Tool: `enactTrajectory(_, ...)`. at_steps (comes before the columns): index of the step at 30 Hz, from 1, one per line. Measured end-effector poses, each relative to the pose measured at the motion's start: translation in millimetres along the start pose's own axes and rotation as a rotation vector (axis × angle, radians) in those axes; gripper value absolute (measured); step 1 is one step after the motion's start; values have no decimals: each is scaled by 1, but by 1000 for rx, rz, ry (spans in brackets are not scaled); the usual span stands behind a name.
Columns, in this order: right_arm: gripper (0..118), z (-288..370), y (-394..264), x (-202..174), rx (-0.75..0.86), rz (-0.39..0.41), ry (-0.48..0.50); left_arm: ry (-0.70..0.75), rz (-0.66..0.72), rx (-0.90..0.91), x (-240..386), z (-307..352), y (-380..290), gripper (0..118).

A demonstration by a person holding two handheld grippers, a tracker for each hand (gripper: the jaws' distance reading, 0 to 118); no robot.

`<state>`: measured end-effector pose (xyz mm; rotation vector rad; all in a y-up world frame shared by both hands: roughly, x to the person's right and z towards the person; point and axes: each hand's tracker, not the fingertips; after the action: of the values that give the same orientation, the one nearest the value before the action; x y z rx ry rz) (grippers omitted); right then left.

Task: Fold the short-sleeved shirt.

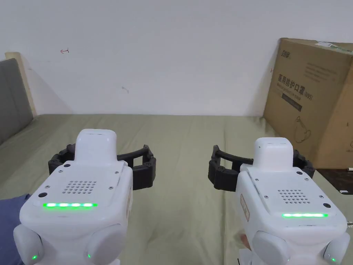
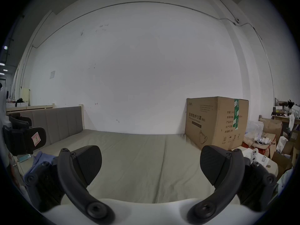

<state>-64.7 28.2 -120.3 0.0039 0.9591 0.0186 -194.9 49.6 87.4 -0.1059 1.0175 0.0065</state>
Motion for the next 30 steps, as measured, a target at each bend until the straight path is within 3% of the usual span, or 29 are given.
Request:
enactTrajectory(20,118,1,-6,-3,17,36,-36,1,0,2,-5,1,-2,110)
enactTrajectory(30,118,1,-7,-1,-5,14,-16,25,-11,-3,-5,-1,-3,110)
